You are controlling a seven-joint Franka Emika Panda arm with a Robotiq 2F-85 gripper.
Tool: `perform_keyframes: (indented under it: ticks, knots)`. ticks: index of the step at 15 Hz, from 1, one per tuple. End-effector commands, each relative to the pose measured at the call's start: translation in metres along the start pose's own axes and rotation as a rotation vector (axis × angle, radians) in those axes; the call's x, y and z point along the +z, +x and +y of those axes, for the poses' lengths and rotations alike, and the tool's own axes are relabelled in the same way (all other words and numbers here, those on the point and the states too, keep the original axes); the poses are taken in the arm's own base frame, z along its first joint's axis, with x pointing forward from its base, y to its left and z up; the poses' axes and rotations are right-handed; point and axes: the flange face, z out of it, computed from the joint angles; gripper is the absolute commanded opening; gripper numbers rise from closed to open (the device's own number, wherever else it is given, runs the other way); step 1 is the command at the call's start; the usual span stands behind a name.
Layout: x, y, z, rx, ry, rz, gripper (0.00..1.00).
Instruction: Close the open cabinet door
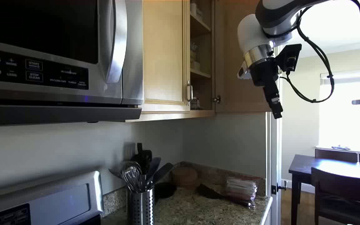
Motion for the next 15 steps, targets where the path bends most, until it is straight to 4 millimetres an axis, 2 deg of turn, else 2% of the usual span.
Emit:
perform_keyframes:
  ticks: [1,11,15]
  knots:
    - [-0.0007,0.0,0.0001,0.0,0.0,-0.001,1.0]
    - [-0.0003,0.0003,0.0001,0.003,-0.002,0.0,1.0]
    - [0.0033,0.0061,0.0093,0.089,-0.039,0.053,1.0]
